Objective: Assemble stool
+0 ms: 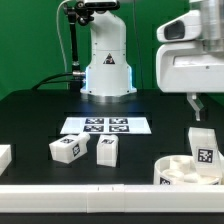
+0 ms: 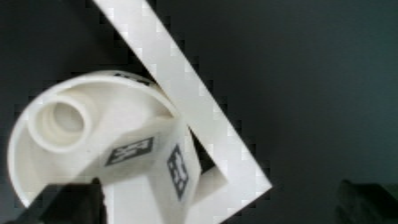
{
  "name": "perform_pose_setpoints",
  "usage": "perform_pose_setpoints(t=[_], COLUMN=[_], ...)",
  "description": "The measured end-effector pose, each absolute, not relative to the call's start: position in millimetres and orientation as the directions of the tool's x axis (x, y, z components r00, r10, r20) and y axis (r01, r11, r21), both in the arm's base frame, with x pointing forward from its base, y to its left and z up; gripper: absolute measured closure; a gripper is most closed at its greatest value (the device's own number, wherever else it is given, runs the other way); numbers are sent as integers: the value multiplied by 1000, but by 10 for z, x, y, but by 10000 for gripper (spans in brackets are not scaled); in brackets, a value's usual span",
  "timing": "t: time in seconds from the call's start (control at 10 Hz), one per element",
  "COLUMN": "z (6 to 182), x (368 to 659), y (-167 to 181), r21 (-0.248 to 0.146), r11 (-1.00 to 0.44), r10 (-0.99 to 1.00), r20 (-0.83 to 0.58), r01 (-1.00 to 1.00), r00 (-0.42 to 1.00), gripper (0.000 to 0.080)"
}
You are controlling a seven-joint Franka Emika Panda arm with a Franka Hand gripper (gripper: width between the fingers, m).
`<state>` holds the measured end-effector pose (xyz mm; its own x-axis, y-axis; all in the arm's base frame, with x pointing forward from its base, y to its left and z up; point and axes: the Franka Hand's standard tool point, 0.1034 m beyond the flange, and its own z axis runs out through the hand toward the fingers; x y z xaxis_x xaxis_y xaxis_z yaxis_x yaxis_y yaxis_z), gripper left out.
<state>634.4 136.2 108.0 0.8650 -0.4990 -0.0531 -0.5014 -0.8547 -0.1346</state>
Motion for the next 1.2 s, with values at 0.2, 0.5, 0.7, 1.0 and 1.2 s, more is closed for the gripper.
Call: perform_pose_setpoints(t=[0.2, 0.5, 0.7, 1.0, 1.2], z=[1079, 1066, 1045, 1026, 1022], x=[6347, 6344, 6340, 6352, 6353], y=[1345, 1312, 1286, 1252, 1237], r21=[-140, -113, -76, -60, -53], r11=[-929, -994, -947, -872, -805], r10=[-341, 1, 309, 482, 588], r20=[-28, 25, 48, 55, 62], r01=[-341, 3, 312, 485, 591], r00=[940, 1000, 950, 874, 806], gripper=[150, 150, 150, 150, 150])
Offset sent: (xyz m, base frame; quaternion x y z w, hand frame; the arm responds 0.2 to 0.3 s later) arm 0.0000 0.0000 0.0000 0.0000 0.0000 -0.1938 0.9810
